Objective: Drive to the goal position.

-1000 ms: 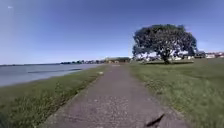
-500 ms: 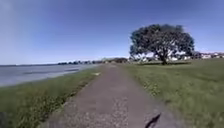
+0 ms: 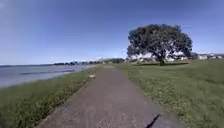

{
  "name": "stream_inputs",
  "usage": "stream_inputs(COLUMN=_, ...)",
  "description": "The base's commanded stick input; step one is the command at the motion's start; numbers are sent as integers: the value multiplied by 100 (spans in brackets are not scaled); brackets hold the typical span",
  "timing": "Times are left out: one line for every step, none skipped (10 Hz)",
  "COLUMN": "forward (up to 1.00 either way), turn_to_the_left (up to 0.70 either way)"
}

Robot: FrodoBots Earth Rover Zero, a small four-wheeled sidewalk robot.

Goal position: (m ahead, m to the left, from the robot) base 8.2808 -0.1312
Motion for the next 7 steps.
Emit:
stream_inputs(forward=70, turn_to_the_left=0)
stream_inputs(forward=70, turn_to_the_left=0)
stream_inputs(forward=70, turn_to_the_left=0)
stream_inputs(forward=70, turn_to_the_left=0)
stream_inputs(forward=70, turn_to_the_left=0)
stream_inputs(forward=70, turn_to_the_left=0)
stream_inputs(forward=70, turn_to_the_left=0)
